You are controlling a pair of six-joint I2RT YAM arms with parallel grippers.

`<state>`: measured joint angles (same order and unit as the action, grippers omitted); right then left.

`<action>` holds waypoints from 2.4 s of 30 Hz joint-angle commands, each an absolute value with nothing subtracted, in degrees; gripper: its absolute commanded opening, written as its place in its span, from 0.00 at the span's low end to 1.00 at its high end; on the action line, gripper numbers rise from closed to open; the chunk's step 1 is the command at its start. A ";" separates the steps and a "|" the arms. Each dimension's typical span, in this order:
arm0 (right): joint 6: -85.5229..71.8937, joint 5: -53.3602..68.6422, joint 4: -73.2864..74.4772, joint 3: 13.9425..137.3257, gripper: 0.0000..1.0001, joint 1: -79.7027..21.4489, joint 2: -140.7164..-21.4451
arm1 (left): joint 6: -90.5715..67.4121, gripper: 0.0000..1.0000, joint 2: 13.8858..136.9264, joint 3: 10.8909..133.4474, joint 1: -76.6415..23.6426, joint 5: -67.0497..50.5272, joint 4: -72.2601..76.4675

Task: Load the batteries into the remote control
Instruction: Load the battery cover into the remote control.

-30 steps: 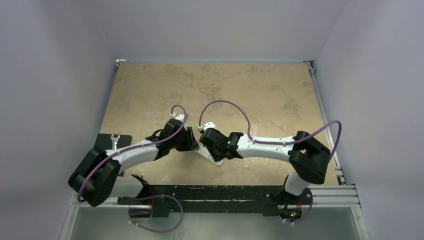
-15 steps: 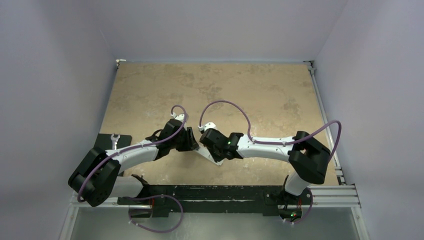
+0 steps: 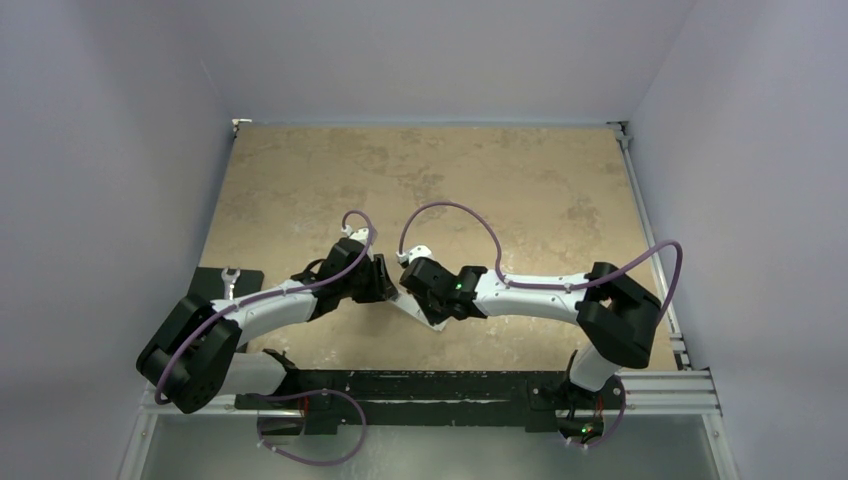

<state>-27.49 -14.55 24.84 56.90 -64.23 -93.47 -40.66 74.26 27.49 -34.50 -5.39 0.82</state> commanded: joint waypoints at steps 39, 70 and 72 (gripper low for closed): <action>-47.19 -19.13 23.37 47.34 0.44 -64.60 -75.05 | -38.52 0.32 71.34 25.72 -34.19 -10.15 2.58; -60.72 -25.40 22.07 43.64 0.48 -64.13 -77.12 | -40.54 0.29 65.77 21.38 -34.28 -11.09 0.30; -60.75 -25.27 21.75 43.68 0.48 -63.92 -77.79 | -40.36 0.30 65.98 21.44 -34.28 -10.95 0.36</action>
